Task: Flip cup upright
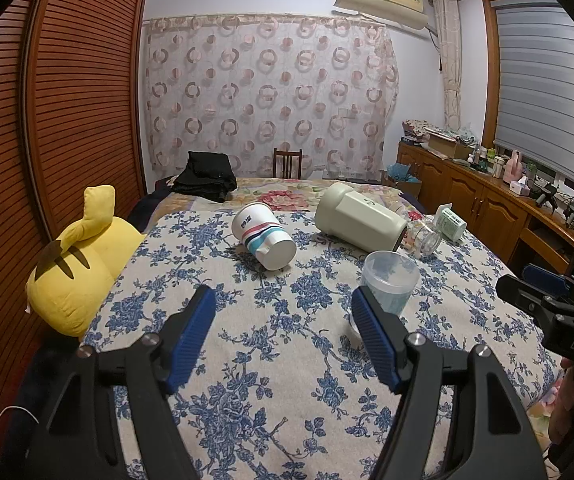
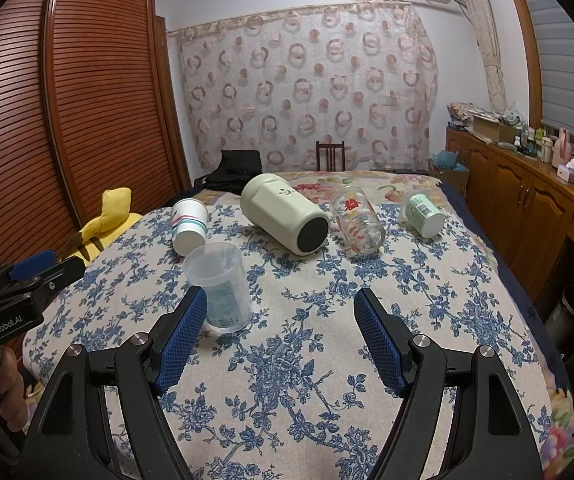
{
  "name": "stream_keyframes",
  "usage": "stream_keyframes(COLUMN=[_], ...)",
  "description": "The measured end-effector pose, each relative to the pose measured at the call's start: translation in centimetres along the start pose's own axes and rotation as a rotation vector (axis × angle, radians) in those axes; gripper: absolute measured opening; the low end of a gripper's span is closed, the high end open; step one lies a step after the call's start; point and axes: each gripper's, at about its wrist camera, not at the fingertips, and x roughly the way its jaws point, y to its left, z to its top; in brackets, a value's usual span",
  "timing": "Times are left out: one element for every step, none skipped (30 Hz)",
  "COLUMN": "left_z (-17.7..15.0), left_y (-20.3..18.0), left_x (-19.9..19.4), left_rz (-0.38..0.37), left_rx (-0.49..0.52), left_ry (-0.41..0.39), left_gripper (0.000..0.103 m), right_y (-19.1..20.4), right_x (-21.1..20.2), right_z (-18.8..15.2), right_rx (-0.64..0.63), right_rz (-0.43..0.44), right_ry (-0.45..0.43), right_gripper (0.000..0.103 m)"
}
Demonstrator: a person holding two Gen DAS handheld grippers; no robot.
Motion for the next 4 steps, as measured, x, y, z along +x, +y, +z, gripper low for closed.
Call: stream_keyframes(left_z=[-0.02,-0.01,-0.03,-0.05], left_y=[0.01,-0.01,-0.01,-0.01], left_x=[0.01,0.00,0.01,0.02], left_rz=[0.000,0.000,0.000,0.000], left_rx=[0.000,0.000,-0.001,0.000], left_ry=[0.000,0.000,0.000,0.000], left_gripper=[0.071,0.071,0.071,0.071], right_y=[-0.03,-0.01,0.00,-0.01], right_x=[0.00,0.00,0.00,0.00], right_z=[0.01,0.00,-0.01,-0.01], right_rx=[0.000,0.000,0.000,0.000], right_rz=[0.000,0.000,0.000,-0.001], right_ry=[0.000,0.000,0.000,0.000], right_gripper=[0.078,0.078,0.078,0.078])
